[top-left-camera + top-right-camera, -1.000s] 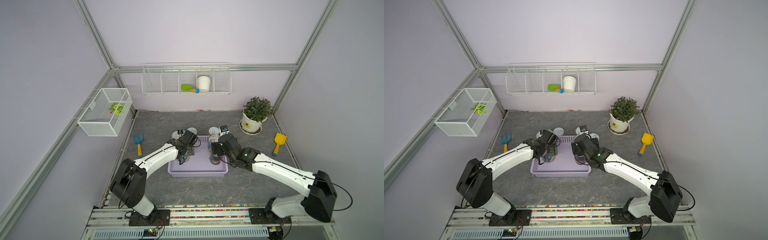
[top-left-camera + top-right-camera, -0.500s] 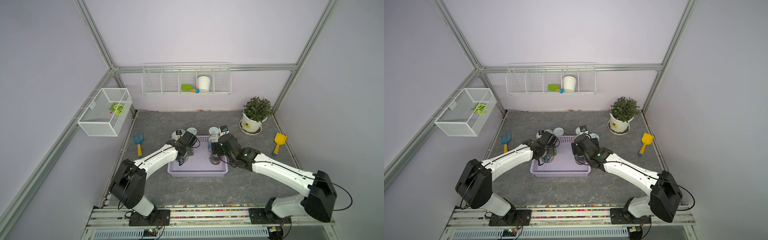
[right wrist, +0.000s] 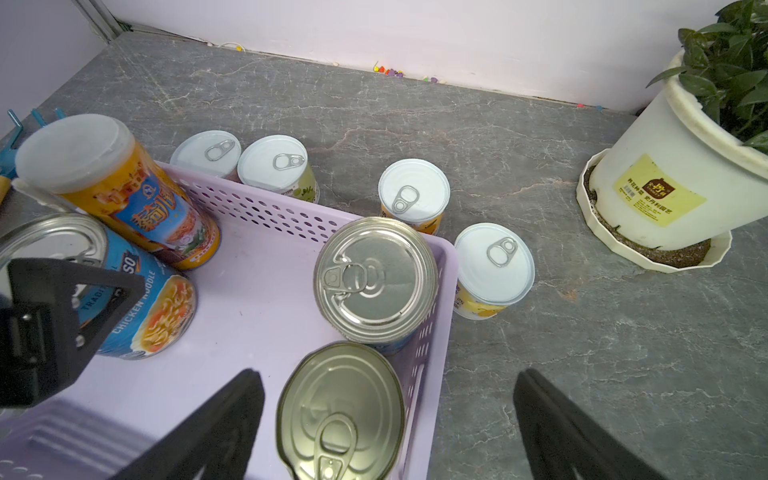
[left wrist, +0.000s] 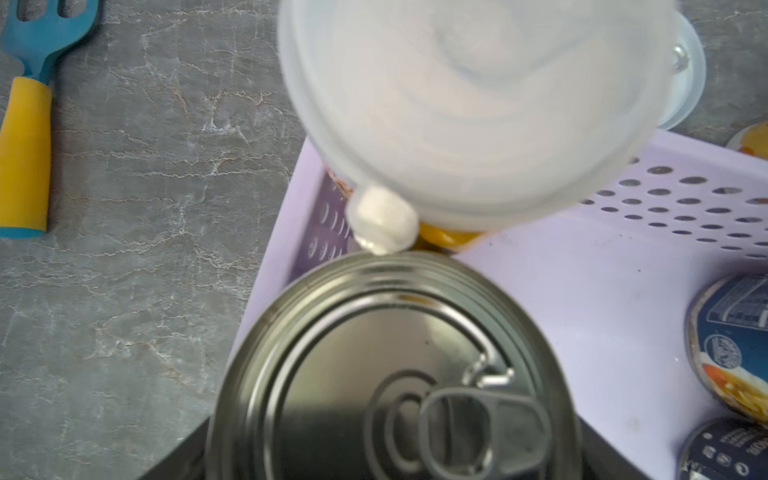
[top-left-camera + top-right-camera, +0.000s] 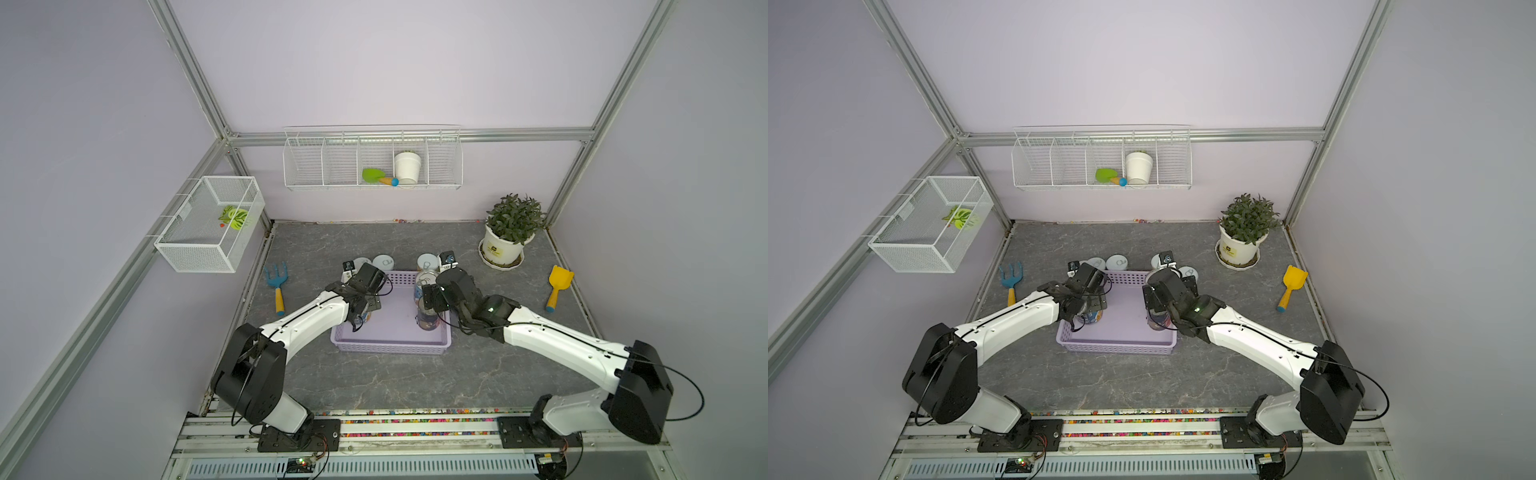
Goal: Put the canned food in the basket
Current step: Place the canned food in the basket, then move the canned food to the center of the board.
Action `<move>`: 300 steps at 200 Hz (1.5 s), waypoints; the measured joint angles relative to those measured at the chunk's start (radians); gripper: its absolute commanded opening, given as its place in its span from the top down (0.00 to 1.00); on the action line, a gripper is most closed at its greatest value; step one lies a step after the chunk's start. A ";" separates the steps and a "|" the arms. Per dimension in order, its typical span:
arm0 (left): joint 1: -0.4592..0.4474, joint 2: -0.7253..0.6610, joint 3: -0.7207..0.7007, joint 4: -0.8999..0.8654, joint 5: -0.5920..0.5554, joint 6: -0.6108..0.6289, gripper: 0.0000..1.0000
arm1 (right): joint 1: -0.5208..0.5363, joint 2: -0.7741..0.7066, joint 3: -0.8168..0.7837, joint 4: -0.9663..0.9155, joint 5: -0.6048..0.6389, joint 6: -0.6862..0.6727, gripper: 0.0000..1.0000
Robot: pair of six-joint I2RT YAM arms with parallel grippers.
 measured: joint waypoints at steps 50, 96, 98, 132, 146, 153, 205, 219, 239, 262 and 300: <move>0.002 -0.004 -0.004 0.001 0.005 0.000 0.10 | 0.000 0.000 0.000 0.000 0.001 -0.001 0.02; 0.008 -0.023 -0.008 0.000 0.001 0.005 0.02 | -0.003 -0.013 0.005 -0.019 0.037 -0.023 0.02; 0.008 -0.027 -0.008 0.001 -0.002 0.004 0.01 | -0.003 -0.016 0.005 -0.021 0.037 -0.025 0.02; 0.015 -0.130 -0.010 0.021 -0.015 0.005 0.00 | -0.076 -0.081 0.018 -0.033 0.020 -0.029 0.02; 0.018 -0.170 -0.010 0.026 -0.015 0.008 0.00 | -0.135 -0.093 0.027 -0.035 0.003 -0.023 0.02; 0.018 -0.189 -0.010 0.026 -0.016 0.009 0.00 | -0.167 -0.093 0.032 -0.035 -0.006 -0.019 0.02; 0.018 -0.307 -0.042 0.026 -0.019 0.013 0.00 | -0.362 0.033 0.083 -0.054 -0.129 0.020 0.02; 0.018 -0.344 -0.061 0.028 -0.023 0.016 0.00 | -0.384 0.097 0.124 -0.063 -0.144 0.027 0.02; 0.018 -0.376 -0.083 0.034 -0.029 0.021 0.00 | -0.397 0.192 0.199 -0.083 -0.171 0.037 0.02; 0.018 -0.376 -0.087 0.036 -0.031 0.023 0.00 | -0.414 0.315 0.309 -0.114 -0.194 0.052 0.02; 0.018 -0.369 -0.090 0.036 -0.038 0.023 0.00 | -0.430 0.476 0.422 -0.148 -0.220 0.064 0.02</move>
